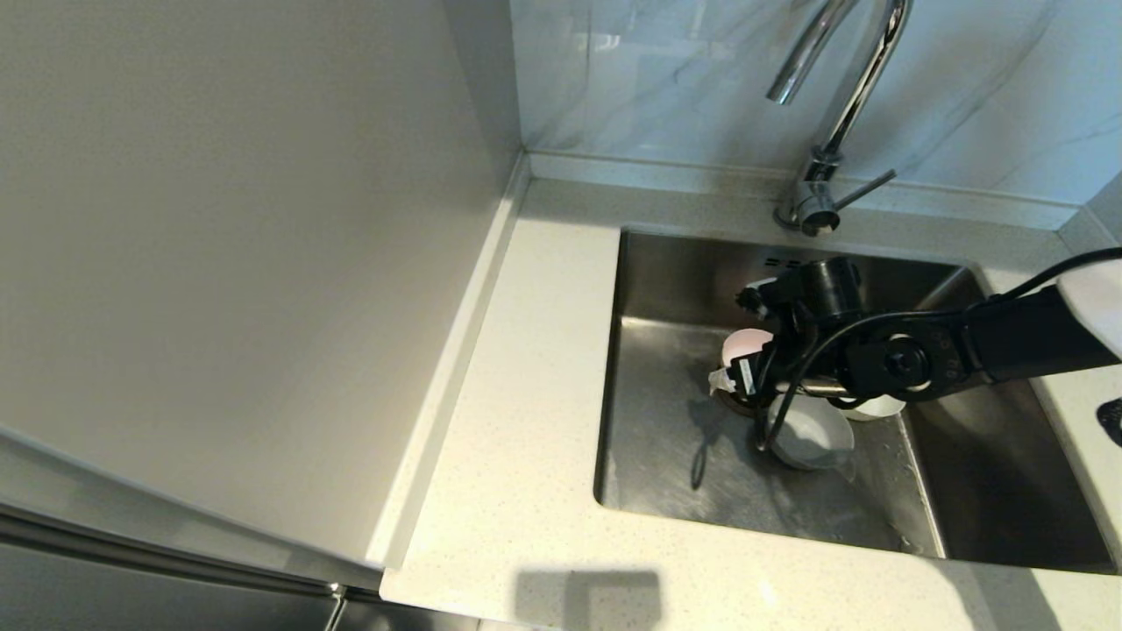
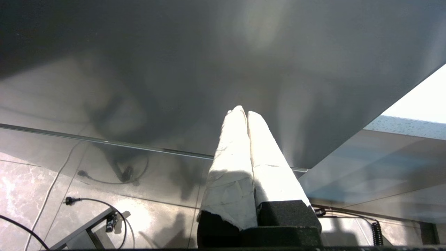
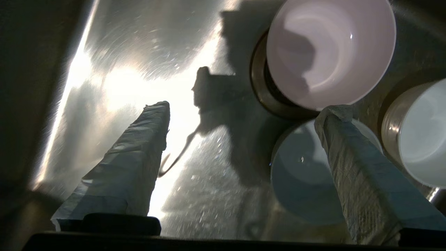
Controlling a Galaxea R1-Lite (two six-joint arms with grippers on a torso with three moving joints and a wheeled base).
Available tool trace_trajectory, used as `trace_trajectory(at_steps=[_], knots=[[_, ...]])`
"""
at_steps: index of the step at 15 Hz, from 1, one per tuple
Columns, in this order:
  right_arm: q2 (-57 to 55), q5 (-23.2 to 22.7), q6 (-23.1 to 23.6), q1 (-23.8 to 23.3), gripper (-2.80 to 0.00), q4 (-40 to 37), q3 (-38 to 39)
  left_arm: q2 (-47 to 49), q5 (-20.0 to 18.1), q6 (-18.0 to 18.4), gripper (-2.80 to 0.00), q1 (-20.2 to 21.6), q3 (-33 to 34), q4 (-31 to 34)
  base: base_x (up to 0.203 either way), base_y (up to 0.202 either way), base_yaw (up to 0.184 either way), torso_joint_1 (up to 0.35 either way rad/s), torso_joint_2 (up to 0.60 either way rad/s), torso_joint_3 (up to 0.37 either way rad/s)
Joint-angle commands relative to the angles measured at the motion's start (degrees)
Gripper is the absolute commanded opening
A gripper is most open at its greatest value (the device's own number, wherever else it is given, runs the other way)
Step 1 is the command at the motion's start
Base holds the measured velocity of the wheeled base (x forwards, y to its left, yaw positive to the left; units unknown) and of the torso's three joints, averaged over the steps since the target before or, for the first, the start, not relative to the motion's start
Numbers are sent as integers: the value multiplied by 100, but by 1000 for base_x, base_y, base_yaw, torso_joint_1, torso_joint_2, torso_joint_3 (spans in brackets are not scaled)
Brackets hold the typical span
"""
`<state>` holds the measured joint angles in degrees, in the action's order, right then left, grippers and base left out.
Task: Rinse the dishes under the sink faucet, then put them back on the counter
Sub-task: Put a bowl back to the table from the sink
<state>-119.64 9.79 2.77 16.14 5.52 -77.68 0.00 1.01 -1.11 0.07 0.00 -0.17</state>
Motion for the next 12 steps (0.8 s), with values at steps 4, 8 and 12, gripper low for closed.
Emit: trace_trajectory(at_steps=[4, 8, 12], knots=[[-1010, 467, 20, -7, 0, 92, -955, -18, 4, -3, -280, 1, 0, -1, 0, 0, 0, 0, 0, 0], [-1490, 763, -3, -29, 0, 90, -1480, -18, 4, -5, -280, 1, 0, -1, 0, 0, 0, 0, 0, 0], [-1866, 909, -31, -74, 0, 86, -1911, -18, 4, -12, -280, 1, 0, -1, 0, 0, 0, 0, 0, 0]])
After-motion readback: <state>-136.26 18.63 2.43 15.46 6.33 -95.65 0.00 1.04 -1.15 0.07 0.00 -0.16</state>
